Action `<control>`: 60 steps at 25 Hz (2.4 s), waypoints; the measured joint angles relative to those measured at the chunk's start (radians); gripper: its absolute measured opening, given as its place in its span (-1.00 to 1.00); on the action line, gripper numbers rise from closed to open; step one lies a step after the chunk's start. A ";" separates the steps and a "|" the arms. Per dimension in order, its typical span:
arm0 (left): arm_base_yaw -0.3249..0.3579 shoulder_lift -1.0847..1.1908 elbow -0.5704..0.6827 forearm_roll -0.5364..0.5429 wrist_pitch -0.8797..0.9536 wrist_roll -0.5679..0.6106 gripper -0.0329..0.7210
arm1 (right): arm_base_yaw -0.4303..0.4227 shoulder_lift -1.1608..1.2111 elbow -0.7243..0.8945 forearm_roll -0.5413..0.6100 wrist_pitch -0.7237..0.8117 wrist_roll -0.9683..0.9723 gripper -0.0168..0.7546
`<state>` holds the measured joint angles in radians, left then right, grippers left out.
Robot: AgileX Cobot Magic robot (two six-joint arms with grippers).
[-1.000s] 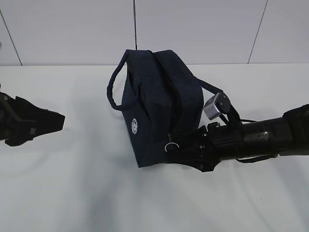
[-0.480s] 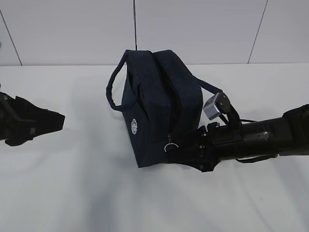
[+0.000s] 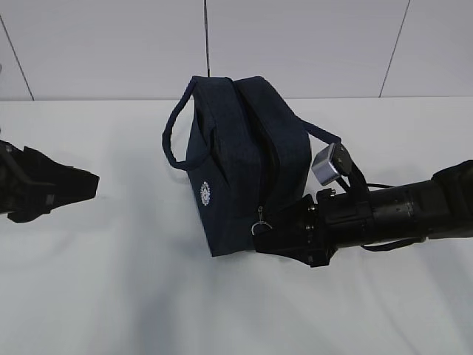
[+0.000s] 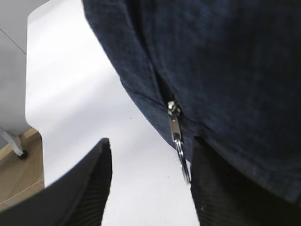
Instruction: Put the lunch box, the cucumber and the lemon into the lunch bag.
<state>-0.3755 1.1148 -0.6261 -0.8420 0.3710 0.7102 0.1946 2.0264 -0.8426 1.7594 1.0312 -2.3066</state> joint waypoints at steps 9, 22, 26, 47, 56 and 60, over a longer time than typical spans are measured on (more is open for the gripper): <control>0.000 0.000 0.000 0.000 0.000 0.000 -0.26 | 0.000 0.000 0.000 -0.002 0.002 0.002 0.10; 0.000 0.000 0.000 0.000 0.000 0.001 -0.26 | 0.000 0.029 0.000 -0.002 -0.001 0.004 -0.03; 0.000 0.000 0.000 0.000 0.000 0.002 -0.26 | 0.000 0.055 0.000 0.000 0.024 0.004 -0.27; 0.000 0.000 0.000 -0.002 -0.002 0.002 -0.26 | 0.000 0.057 -0.004 0.047 0.026 0.004 -0.34; 0.000 0.000 0.000 -0.004 -0.002 0.002 -0.26 | 0.000 0.057 -0.004 0.047 0.022 0.006 -0.38; 0.000 0.000 0.000 -0.006 -0.002 0.002 -0.26 | 0.000 0.057 -0.004 0.047 0.022 0.010 -0.37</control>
<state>-0.3755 1.1148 -0.6261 -0.8481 0.3691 0.7125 0.1946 2.0833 -0.8461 1.8065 1.0533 -2.2966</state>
